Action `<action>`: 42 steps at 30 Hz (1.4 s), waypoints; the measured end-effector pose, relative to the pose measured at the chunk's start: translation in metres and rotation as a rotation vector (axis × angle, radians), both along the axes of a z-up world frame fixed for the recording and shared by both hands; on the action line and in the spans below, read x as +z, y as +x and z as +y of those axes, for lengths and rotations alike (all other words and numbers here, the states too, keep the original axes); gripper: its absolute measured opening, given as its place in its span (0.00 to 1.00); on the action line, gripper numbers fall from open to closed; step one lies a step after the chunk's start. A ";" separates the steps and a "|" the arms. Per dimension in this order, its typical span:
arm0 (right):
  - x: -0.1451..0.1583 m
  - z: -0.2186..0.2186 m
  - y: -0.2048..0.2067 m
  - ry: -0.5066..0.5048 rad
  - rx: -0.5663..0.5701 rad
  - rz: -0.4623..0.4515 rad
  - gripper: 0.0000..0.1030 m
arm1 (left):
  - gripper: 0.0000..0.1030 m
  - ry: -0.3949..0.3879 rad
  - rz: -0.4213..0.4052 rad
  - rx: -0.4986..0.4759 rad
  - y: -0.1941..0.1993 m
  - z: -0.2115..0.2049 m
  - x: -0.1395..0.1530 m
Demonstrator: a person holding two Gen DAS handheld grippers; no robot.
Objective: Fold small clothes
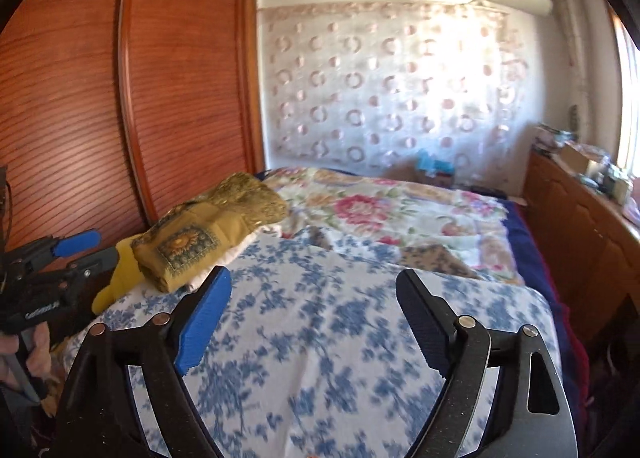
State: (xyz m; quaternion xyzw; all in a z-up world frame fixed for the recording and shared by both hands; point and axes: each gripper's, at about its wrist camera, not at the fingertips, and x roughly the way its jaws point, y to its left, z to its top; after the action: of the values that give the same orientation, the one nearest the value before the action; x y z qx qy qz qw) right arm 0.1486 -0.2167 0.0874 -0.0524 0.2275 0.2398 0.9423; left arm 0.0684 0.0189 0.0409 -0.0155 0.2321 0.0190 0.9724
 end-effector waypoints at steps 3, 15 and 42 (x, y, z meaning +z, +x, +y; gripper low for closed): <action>0.005 -0.019 -0.018 0.008 -0.056 -0.020 0.84 | 0.53 -0.005 -0.007 -0.008 -0.004 -0.009 0.007; 0.013 -0.063 -0.050 0.045 -0.170 -0.064 0.85 | 0.53 -0.002 -0.016 -0.035 -0.014 -0.027 0.016; 0.013 -0.069 -0.061 0.041 -0.192 -0.076 0.85 | 0.53 0.006 -0.032 -0.046 -0.020 -0.036 0.022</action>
State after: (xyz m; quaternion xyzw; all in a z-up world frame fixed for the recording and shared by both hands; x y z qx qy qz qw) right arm 0.0880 -0.2860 0.0999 -0.0201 0.1906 0.1510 0.9698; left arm 0.0484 -0.0166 0.0628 -0.0076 0.2168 -0.0028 0.9762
